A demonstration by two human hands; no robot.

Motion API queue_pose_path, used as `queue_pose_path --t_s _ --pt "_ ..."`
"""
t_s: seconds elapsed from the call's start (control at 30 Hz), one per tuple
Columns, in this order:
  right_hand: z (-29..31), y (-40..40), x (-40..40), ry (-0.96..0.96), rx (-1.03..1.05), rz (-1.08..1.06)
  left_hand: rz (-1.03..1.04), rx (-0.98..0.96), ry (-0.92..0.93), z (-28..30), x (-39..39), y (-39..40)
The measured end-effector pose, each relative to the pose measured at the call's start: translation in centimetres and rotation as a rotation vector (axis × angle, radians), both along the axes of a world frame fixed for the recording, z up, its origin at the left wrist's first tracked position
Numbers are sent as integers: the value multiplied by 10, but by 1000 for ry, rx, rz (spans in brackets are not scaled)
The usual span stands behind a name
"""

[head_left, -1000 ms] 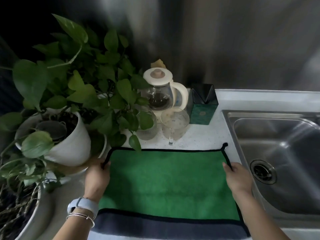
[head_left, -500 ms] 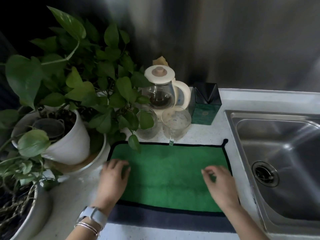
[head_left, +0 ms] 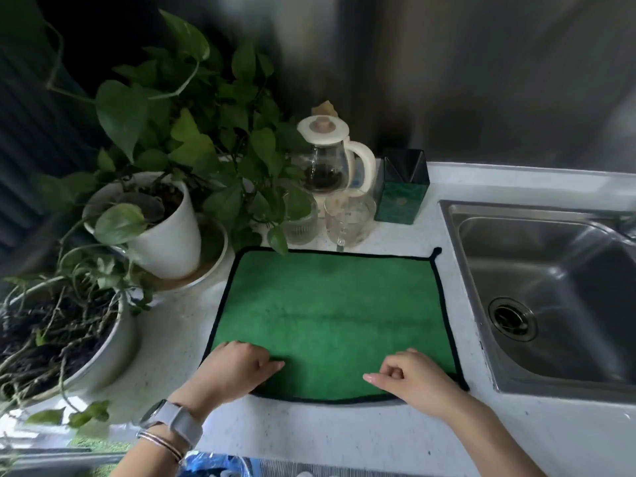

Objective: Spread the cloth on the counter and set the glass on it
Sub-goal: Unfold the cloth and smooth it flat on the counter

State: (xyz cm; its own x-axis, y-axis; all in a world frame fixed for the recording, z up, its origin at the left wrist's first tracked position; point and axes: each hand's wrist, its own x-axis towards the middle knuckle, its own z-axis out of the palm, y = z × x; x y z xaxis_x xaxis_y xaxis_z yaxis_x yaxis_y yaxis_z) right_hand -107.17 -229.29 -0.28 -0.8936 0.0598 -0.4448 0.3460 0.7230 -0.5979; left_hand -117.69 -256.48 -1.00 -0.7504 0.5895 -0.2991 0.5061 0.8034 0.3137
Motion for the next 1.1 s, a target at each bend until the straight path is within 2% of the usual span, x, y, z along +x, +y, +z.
queue_pose_path --t_s 0.1,0.17,0.23,0.33,0.4,0.43,0.53,0.63,0.9,1.0,1.1 --pt "2 -3 19 -171 -41 25 30 -115 -158 2 15 -9" --pt "4 -3 29 -204 -9 27 46 -148 -203 2 25 -12" --pt "5 -4 34 -138 56 -14 79 -99 -99 0 32 -10" --pt "-11 -13 38 237 396 -65 137 133 163 -9 42 3" --pt "-22 -22 38 249 485 -93 151 221 257 -21 45 13" --pt "-28 -23 38 195 496 -86 186 188 267 -27 44 17" --pt "-41 -18 48 81 475 -106 331 46 134 -37 49 15" --pt "-45 -15 56 42 477 -125 380 -39 128 -42 53 5" --pt "-34 -17 66 -17 462 -231 515 -35 150 -46 62 -7" --pt "-23 -11 40 0 463 -260 552 13 146 -29 47 8" --pt "-14 0 -10 50 443 -199 483 66 162 -14 8 38"
